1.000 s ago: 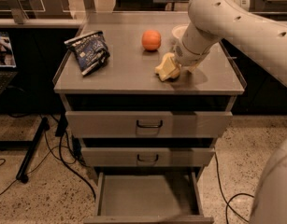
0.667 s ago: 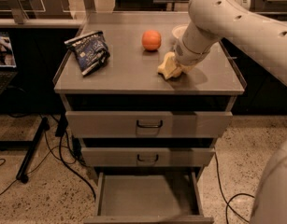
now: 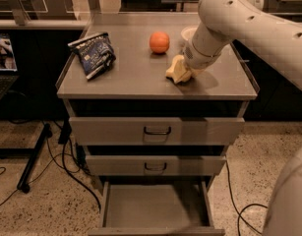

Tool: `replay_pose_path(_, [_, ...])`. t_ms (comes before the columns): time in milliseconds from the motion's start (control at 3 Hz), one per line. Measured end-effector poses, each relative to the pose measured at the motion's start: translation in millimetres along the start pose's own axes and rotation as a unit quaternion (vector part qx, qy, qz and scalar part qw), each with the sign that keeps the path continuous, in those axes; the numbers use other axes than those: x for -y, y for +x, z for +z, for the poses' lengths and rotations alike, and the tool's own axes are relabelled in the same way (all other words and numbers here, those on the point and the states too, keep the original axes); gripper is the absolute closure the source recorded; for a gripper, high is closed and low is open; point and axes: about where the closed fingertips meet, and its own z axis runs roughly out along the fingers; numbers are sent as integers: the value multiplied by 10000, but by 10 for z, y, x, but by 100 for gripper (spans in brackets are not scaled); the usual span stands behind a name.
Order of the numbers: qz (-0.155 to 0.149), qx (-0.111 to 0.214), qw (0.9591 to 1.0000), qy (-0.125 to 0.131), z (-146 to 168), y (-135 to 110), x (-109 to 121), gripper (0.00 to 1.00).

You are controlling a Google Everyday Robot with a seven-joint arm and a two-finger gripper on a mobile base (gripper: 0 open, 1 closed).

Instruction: Place sponge into bottom drawer

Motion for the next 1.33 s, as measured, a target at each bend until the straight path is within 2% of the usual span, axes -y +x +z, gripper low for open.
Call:
replay_pose_path(667, [0,0,10000,0,-114,-51,-2,100])
replay_pose_path(1000, [-347,76,9992,-189,-205,-13,-33,100])
replay_pose_path(1333, [-965,253,9896,-1032,-575,357,-140,100])
